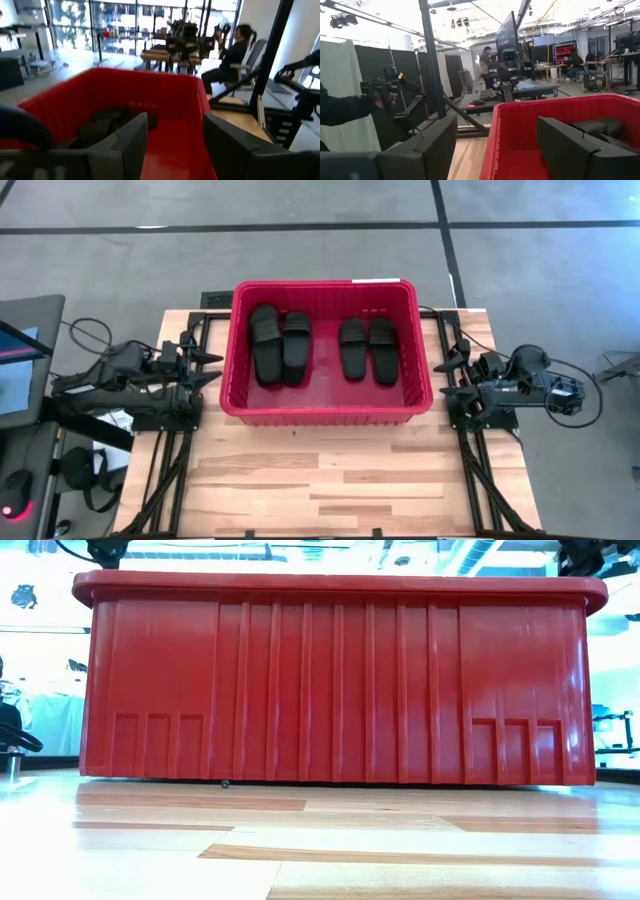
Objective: Pick and place slides into bin
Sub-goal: Return to Home Position
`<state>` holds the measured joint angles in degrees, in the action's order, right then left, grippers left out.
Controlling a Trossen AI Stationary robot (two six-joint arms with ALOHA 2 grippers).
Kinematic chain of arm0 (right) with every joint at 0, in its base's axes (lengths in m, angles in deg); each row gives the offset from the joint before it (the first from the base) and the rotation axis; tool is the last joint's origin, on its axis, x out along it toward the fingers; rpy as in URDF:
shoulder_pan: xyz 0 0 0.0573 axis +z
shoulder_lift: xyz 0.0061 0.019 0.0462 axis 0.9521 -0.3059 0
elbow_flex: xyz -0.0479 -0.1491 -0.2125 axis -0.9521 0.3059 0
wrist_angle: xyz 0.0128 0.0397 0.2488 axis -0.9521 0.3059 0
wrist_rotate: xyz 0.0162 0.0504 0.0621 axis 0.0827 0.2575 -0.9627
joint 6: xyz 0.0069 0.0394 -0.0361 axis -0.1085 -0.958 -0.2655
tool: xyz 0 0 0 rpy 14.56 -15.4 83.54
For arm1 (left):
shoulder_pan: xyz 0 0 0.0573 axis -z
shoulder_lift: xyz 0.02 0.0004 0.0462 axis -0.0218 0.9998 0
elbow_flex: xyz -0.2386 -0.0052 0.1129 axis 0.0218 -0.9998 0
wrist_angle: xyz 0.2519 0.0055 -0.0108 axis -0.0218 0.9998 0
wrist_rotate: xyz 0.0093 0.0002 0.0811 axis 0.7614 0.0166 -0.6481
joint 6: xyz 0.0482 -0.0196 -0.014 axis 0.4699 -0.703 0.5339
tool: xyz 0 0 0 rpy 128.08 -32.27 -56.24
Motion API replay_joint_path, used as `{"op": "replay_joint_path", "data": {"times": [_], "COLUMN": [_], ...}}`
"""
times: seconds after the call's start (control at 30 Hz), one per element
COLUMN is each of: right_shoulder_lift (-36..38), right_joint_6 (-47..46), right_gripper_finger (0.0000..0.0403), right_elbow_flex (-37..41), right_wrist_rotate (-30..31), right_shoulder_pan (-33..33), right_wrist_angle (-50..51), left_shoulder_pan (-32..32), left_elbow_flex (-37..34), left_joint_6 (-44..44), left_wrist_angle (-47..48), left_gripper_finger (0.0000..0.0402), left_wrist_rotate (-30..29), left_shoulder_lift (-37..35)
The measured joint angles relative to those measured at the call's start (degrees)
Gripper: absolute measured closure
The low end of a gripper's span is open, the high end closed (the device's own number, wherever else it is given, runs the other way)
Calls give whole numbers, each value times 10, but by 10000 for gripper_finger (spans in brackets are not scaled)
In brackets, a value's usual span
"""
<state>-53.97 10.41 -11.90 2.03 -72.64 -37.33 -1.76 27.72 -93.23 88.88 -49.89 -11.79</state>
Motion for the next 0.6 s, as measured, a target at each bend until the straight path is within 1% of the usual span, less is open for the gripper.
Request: {"op": "replay_joint_path", "data": {"times": [0.2,0.43,0.6], "right_shoulder_lift": [0,0,0], "right_joint_6": [1,1,1], "right_gripper_finger": [147,147,147], "right_elbow_flex": [0,0,0], "right_wrist_rotate": [0,0,0], "right_shoulder_pan": [0,0,0], "right_wrist_angle": [1,2,5], "left_shoulder_pan": [0,0,0], "left_elbow_flex": [0,0,0], "left_joint_6": [-1,11,11], "left_wrist_angle": [39,109,122], "left_gripper_finger": [226,226,226], "left_wrist_rotate": [0,-1,-1], "left_shoulder_lift": [0,0,0]}}
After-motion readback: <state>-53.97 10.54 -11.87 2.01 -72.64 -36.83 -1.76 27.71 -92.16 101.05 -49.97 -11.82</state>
